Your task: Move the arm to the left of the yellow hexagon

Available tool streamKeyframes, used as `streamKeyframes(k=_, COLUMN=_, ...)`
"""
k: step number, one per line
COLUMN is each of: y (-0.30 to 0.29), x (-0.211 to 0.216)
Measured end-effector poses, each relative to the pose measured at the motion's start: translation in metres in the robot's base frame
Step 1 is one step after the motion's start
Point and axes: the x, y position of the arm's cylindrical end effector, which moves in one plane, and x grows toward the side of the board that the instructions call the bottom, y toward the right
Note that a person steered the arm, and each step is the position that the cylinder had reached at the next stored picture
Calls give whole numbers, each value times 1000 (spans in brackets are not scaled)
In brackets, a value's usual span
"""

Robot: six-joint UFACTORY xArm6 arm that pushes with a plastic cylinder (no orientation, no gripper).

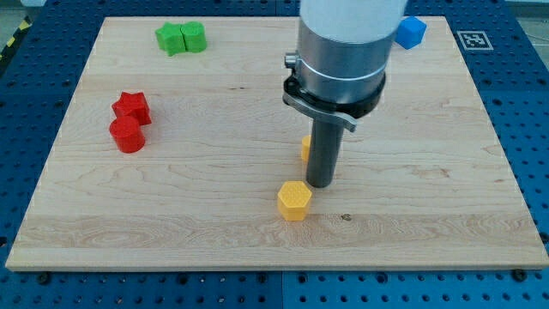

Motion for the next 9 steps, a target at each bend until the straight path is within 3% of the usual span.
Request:
streamKeyframes(k=3, y=0, x=-62)
streamKeyframes(k=5, y=-7, x=-41)
streamKeyframes(k=8, y=-89, x=-41)
streamKeyframes(k=9, y=-91, x=-41)
